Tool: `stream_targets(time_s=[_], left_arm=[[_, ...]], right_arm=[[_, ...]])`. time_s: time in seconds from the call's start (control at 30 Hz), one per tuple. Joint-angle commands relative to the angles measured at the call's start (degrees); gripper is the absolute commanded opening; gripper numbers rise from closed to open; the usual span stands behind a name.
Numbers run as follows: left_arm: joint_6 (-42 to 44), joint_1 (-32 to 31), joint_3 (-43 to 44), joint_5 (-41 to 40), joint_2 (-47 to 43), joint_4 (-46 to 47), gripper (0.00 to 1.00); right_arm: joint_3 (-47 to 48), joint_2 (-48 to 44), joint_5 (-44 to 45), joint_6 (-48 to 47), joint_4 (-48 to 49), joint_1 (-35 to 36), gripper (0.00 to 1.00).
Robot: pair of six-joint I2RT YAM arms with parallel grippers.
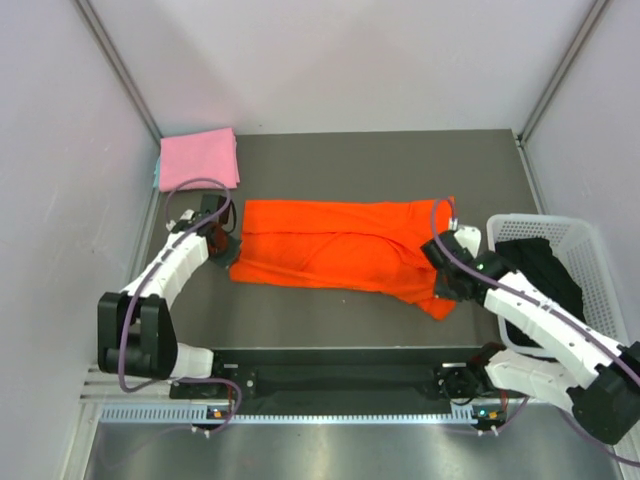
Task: Fold and stack the t-shirts
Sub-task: Fold the tshirt
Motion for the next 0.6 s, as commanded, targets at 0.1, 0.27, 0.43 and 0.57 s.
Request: stream_targets(time_s=[0.1,0.27,0.43,0.57], left_arm=[[1.93,0.02,6.91,-4.90,5.91,2.21,0.00],[2.55,0.02,12.89,-4.12,13.46,3.35,0.00],[2.99,0.02,18.86,-3.76,21.19,2.22,0.00],[2.73,0.02,21.33,-4.99,24.54,1.95,0.00]], right_arm=[[9.04,6.60,-0.25,-13.16,5.50,-8.83,0.00],[14.41,19.52,0.27,-20.63,7.35,-11.29,0.00],[19.33,26.29,0.37,-24.50,9.99,-12.97,0.00],[22.58,27.88,1.07,-28.28,10.78,-14.89,0.00]])
